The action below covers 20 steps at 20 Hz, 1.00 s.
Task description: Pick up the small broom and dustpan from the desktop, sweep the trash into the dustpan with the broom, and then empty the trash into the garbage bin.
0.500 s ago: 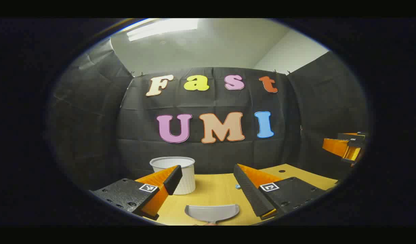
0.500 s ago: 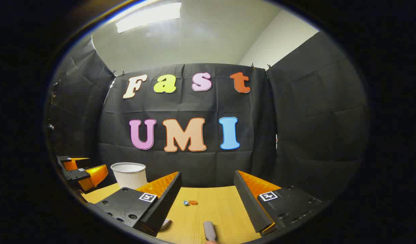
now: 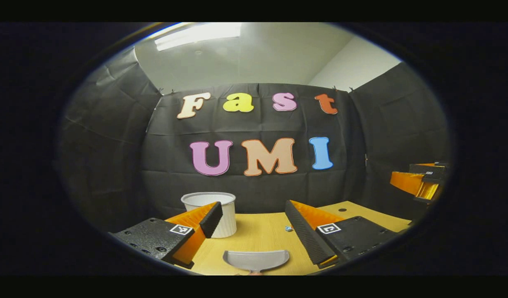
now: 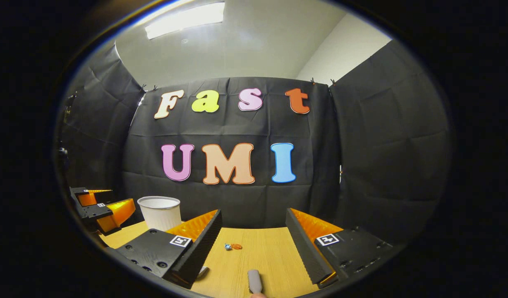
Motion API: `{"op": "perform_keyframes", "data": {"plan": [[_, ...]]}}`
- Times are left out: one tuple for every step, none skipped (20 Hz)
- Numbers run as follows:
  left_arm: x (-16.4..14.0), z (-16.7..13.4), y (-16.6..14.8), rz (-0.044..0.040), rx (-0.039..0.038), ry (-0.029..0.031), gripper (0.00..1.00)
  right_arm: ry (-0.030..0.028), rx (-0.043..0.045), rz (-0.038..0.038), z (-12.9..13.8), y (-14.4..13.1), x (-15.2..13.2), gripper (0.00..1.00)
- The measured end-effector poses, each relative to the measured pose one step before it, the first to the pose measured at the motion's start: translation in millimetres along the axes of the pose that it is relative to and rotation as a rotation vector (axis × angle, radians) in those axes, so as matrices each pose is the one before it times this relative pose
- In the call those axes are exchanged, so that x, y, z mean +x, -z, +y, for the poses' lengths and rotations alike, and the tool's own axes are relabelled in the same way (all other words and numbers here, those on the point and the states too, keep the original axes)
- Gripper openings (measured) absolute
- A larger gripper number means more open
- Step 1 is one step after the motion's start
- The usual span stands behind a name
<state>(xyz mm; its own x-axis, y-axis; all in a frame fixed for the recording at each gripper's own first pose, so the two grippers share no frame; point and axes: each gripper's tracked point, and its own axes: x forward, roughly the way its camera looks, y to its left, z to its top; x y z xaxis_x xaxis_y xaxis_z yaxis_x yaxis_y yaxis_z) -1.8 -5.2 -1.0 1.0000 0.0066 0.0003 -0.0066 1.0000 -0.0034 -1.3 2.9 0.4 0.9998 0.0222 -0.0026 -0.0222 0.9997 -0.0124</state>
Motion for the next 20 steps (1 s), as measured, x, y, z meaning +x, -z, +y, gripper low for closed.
{"op": "perform_keyframes", "data": {"plan": [[0.04,-0.14,0.92,0.00177,-0.00137,-0.00138,0.93,-0.00039,0.00139,0.00093,-0.24,-0.2,-0.23,0.93],[0.55,-1.76,-0.33,0.00171,-0.00092,0.00219,0.93,-0.00118,0.00018,0.00139,-0.27,0.57,-0.07,0.93],[-0.92,-1.46,1.1,0.00389,0.00324,0.00075,0.93,-0.00117,0.00003,0.00102,0.22,0.61,0.07,0.93],[-0.45,0.54,-0.35,-0.00063,0.00509,-0.00344,0.93,0.00003,0.00058,-0.00044,-0.66,-0.79,-0.26,0.93],[0.45,-0.44,-1.16,-0.00263,-0.00009,0.00086,0.93,-0.00144,0.0013,0.00036,-0.6,0.34,0.04,0.93],[0.36,-0.42,-1.32,-0.0022,-0.00123,0.0002,0.93,-0.00126,0.00223,0.00082,0.52,-0.75,1.69,0.93],[-0.1,0.2,1.76,0.00294,0.00184,-0.00076,0.94,0.00014,0.00247,-0.00052,-0.03,-0.2,1.23,0.93],[0.15,-0.68,-0.68,0.00051,0.00121,0.00053,0.93,-0.00032,0.00163,0.00126,-0.2,-0.42,0.41,0.93],[-0.05,-0.35,0.93,0.00165,0.00005,0.00032,0.93,-0.0001,-0.00099,0.00178,-0.55,0.93,0.39,0.93],[0.51,0.54,0.12,0.00094,-0.00017,-0.00146,0.94,0.0004,-0.00133,0.00161,-0.92,0.55,-0.34,0.93],[-0.34,-1.45,0.49,0.00113,-0.00013,0.00026,0.93,0.00044,-0.0007,0.0026,-0.22,-0.05,0.31,0.93],[-0.13,0.34,-0.71,0.00039,0.00066,-0.00056,0.93,-0.00108,0.0005,-0.00077,-0.09,-0.24,0.07,0.93],[0.27,-0.89,0.56,-0.00067,0.00031,-0.00047,0.93,0.00004,0.00067,0.00074,-0.26,0.59,0.04,0.93],[0.22,0.4,-1.14,-0.0015,-0.00067,-0.00131,0.93,-0.00101,0.00029,0.00078,0.5,-0.26,1.08,0.93],[0.42,0.12,0.42,0.0012,0.00028,-0.00001,0.93,-0.00002,-0.00011,0.00029,0.24,0.18,0.3,0.93],[0.65,-0.04,0.73,0.00156,0.0001,-0.00077,0.93,0.00213,-0.0014,0.00118,-1.01,0.11,0.65,0.93],[0.36,-0.37,0.84,0.00157,-0.00123,0.00049,0.93,-0.00127,-0.00083,0.00183,0.45,0.48,0.54,0.93],[0.8,0.06,-0.47,0.00091,-0.00132,0.00026,0.95,-0.00099,0.00035,0.0009,0.82,0.17,0.87,0.93],[-0.03,-0.39,1.04,0.00155,-0.00069,0.00015,0.94,-0.0013,-0.00015,0.00041,-0.27,0.9,0.61,0.93],[0.39,-0.09,0.85,0.00118,-0.00016,0.00048,0.94,-0.00151,-0.00006,0.00163,1.15,-0.23,1.06,0.93]]}}
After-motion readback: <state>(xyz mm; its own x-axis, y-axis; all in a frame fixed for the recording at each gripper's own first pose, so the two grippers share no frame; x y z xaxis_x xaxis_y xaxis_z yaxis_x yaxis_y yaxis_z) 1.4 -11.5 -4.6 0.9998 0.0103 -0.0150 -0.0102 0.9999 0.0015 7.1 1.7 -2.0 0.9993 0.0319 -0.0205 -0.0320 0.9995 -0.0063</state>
